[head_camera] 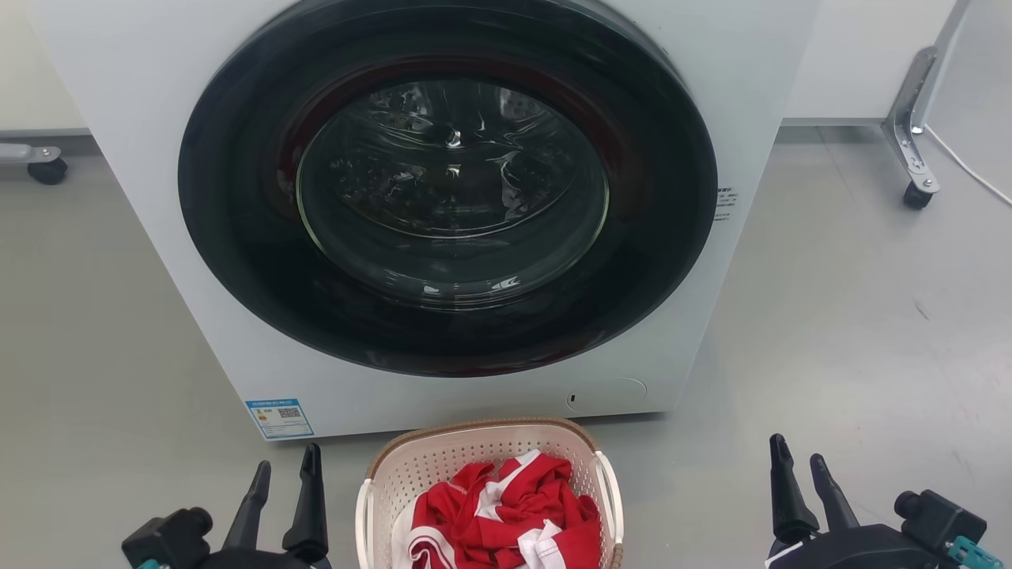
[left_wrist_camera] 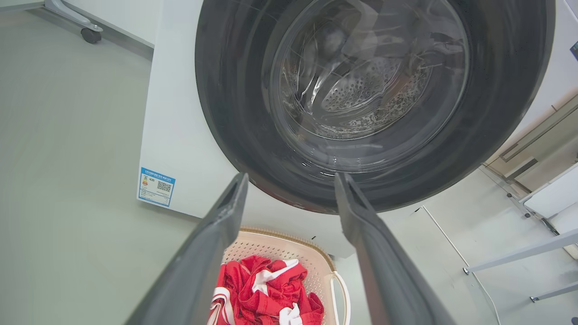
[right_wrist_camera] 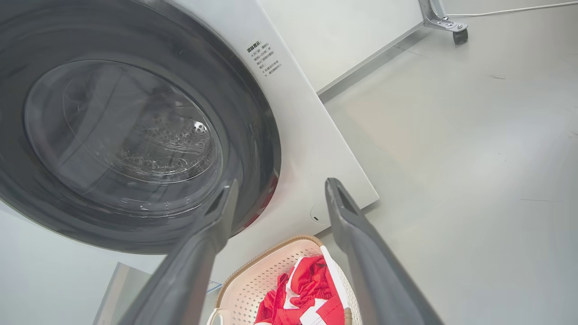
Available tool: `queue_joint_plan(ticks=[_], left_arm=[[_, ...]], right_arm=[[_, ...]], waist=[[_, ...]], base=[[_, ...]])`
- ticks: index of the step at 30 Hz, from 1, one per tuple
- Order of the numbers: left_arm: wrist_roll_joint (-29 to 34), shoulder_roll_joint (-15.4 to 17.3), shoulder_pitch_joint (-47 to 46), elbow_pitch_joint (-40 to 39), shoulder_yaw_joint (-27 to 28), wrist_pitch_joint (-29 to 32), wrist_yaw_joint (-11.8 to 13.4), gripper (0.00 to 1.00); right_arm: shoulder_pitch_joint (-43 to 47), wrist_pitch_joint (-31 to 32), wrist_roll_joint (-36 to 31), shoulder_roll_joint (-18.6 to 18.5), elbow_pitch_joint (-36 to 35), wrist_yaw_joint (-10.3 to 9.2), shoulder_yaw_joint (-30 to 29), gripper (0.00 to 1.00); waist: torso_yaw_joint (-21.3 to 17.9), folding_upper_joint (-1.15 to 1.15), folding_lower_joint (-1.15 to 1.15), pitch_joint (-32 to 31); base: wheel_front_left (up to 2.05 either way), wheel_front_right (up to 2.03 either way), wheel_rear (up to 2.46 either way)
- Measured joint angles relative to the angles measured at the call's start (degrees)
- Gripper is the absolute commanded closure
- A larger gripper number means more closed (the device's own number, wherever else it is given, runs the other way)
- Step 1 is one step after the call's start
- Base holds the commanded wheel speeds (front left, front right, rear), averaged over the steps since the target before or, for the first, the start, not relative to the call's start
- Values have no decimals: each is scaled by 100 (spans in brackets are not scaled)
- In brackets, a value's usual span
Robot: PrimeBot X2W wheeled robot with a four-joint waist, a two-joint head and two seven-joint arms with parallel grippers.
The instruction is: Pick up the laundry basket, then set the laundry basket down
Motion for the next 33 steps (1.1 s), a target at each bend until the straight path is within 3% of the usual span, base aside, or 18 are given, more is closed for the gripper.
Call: queue_joint_plan(ticks=[33], left_arm=[[3150, 25, 247, -363, -394, -734, 491, 0]], right_arm=[[137, -717, -2944, -74, -412, -455, 648, 0]], waist=[[-21, 0, 0, -59]], base=[[0, 0, 0]])
